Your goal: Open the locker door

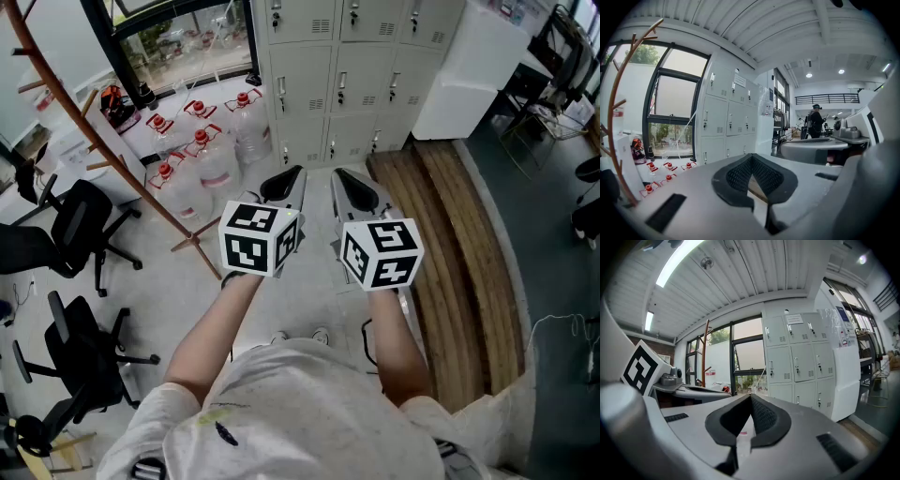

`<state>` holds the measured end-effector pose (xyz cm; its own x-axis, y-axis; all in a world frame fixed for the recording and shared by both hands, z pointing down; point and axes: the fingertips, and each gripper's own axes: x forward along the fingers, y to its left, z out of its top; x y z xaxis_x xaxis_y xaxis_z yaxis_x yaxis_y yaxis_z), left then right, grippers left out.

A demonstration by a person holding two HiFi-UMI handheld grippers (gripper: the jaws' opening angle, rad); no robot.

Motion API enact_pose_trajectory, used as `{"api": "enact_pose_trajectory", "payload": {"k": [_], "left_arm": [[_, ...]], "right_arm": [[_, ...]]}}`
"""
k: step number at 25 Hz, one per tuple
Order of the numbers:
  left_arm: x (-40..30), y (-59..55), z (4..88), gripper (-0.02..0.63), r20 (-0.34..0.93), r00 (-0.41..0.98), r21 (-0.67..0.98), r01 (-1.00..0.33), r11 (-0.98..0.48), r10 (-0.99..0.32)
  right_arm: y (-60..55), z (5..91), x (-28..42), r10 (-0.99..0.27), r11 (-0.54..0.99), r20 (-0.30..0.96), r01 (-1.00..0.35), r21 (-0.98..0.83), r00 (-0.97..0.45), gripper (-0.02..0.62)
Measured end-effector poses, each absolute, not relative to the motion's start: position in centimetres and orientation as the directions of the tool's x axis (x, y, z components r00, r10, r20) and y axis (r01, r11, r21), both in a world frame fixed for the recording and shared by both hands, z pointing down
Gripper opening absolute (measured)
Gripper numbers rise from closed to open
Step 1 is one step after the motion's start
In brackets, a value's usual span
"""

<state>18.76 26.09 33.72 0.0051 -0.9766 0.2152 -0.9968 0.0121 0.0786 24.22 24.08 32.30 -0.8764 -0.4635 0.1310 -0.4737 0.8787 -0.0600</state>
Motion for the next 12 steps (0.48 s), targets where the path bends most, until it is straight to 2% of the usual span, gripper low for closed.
{"api": "enact_pose_trajectory", "payload": {"k": [12], "left_arm": [[19.6,22.9,33.6,0.006,0.207,-0.049,0.07,-0.995,0.064,-0.977]], "right_arm": [[21.2,32.6,24.9,-0.404,0.908,0.122,-0.414,-0.072,-0.907,0.003]]}}
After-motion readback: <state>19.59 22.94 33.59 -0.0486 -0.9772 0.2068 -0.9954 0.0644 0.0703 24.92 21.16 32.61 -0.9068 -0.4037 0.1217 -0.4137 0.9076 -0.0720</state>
